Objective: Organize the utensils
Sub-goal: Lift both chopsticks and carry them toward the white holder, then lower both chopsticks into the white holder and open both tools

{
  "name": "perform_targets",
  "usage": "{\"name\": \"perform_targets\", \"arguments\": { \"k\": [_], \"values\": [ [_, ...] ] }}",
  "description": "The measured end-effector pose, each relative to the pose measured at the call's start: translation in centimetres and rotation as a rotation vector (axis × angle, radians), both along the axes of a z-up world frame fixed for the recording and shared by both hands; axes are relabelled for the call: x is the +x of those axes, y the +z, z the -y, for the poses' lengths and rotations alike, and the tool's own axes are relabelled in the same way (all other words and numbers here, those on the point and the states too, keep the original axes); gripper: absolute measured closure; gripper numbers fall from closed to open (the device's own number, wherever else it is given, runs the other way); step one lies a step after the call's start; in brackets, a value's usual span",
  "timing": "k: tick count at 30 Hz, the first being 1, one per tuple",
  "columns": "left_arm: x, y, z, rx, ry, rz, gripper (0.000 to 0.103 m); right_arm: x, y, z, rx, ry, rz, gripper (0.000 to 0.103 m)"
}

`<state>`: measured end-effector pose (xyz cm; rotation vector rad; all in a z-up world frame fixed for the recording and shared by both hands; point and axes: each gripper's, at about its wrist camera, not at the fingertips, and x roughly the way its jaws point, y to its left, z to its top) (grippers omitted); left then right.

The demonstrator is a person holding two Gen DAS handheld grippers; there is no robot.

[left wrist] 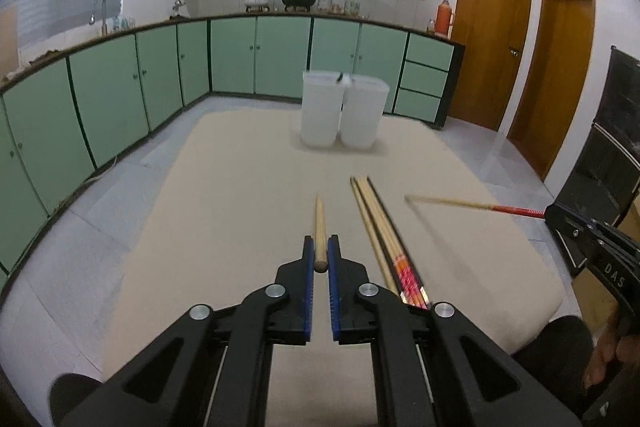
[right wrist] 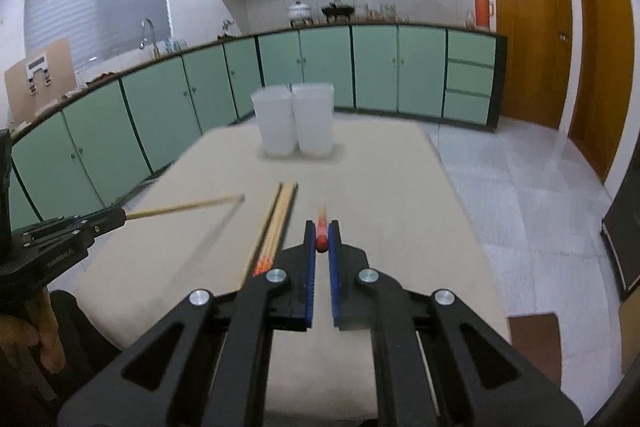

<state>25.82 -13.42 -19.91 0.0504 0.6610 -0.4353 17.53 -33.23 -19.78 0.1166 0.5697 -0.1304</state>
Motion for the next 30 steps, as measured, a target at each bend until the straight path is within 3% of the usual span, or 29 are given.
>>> {"name": "perform_targets", "arguments": {
  "k": [6, 10, 19, 30],
  "values": [
    [0.6, 3.9, -0.5, -0.016, -0.029, 0.01, 0.096, 0.4, 4.2, -0.2, -0.043, 0.045, 0.05, 0.098],
    [2.0, 5.2, -0.1, -0.012, -0.053, -0.003, 0.096, 2.5, 5.1, 0.0, -0.074, 0.074, 0.036, 0.098],
    [6.4, 7.5, 1.5, 0.019, -0.125, -0.027, 0.096, 9.5, 7.3, 1.9, -0.057, 0.137, -0.063, 0.098],
    [11.4, 9.9, 2.9, 0.011, -0.17, -0.075, 0.096, 14.2, 10.8, 2.9, -0.029, 0.198, -0.151, 0.098]
  ]
}}
